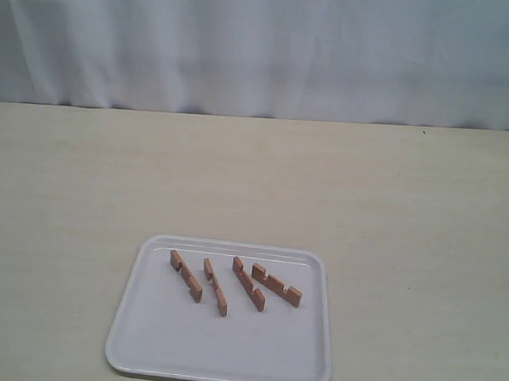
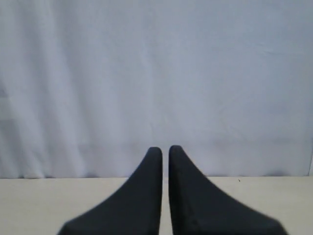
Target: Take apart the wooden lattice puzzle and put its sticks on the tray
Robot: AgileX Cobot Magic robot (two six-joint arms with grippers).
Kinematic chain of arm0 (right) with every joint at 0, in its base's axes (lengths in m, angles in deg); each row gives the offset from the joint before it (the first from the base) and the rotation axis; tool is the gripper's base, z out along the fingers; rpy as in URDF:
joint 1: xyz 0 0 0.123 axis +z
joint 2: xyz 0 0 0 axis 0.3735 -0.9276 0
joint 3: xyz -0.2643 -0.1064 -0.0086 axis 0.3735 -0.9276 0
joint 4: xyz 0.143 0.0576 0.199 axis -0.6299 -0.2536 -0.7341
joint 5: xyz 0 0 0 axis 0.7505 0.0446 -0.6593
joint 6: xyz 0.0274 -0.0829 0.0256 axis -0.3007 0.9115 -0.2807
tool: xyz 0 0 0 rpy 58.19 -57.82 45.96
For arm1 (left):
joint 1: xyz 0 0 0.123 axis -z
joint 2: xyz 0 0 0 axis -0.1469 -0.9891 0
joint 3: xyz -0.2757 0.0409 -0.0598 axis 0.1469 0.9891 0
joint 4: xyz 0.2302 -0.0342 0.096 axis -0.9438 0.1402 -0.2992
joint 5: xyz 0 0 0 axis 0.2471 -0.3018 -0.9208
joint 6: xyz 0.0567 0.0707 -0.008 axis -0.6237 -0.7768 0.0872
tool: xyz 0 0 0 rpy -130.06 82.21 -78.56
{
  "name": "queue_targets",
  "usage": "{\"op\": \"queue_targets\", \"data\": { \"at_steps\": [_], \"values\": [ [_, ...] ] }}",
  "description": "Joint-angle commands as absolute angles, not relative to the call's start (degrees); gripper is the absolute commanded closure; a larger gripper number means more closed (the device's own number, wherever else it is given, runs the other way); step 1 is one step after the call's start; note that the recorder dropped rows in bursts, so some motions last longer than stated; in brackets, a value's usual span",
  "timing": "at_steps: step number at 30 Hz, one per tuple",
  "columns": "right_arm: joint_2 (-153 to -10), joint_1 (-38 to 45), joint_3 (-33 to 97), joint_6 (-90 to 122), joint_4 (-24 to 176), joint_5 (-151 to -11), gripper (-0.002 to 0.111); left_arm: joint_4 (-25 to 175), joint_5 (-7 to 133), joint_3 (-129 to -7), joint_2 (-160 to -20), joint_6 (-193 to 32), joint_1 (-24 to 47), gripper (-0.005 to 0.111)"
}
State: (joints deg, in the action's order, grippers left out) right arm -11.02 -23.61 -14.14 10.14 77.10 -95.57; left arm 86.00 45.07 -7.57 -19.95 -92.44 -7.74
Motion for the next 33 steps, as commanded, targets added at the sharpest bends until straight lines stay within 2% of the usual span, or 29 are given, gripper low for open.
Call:
{"op": "queue_targets", "data": {
  "at_steps": [1,17,23,31,33],
  "values": [
    [-9.51,-21.72,-14.5,10.49,78.21,-95.0,0.104,85.94,45.59,-7.49,-19.9,-91.98,-7.74,0.107],
    [-9.51,-21.72,-16.47,10.59,79.63,-94.62,0.104,85.94,45.59,-7.49,-19.9,-91.98,-7.74,0.107],
    [-9.51,-21.72,-20.58,10.59,79.63,-91.69,0.104,85.94,45.59,-7.49,-19.9,-91.98,-7.74,0.107],
    [-9.51,-21.72,-32.73,10.59,79.63,-81.98,0.104,85.94,45.59,-7.49,-19.9,-91.98,-7.74,0.107],
    [-9.51,-21.72,-32.73,10.47,79.73,-87.85,0.104,85.94,45.59,-7.49,-19.9,-91.98,-7.74,0.107]
  ]
}}
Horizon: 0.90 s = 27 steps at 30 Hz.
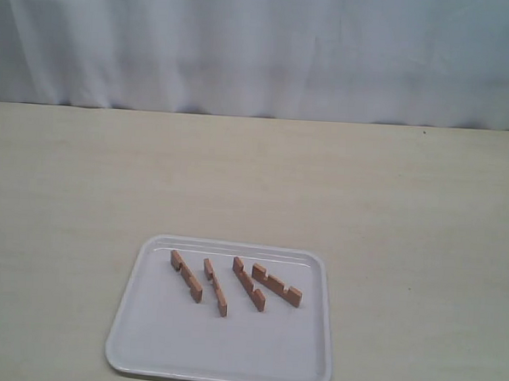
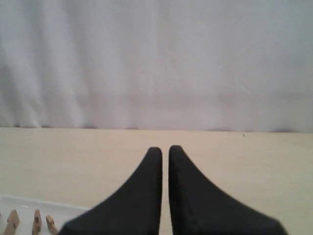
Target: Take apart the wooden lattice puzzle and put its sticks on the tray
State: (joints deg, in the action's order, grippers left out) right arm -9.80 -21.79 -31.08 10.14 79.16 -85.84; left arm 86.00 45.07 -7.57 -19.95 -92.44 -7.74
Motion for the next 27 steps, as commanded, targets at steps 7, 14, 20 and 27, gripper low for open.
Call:
{"op": "queue_targets", "data": {
  "at_steps": [7,14,20,27],
  "values": [
    [-9.51,-21.72,-32.73,9.95,79.63,-96.07,0.104,85.94,45.59,-7.49,-19.9,-91.98,-7.74,0.107],
    [-9.51,-21.72,-32.73,10.08,79.63,-99.74,0.104,85.94,45.59,-7.49,-19.9,-91.98,-7.74,0.107],
    [-9.51,-21.72,-32.73,10.08,76.65,-99.74,0.104,85.94,45.59,-7.49,-19.9,-91.98,-7.74,0.107],
    [-9.51,-21.72,-32.73,10.08,76.64,-100.27,0.104,85.94,45.59,-7.49,-19.9,-91.98,-7.74,0.107]
  ]
}}
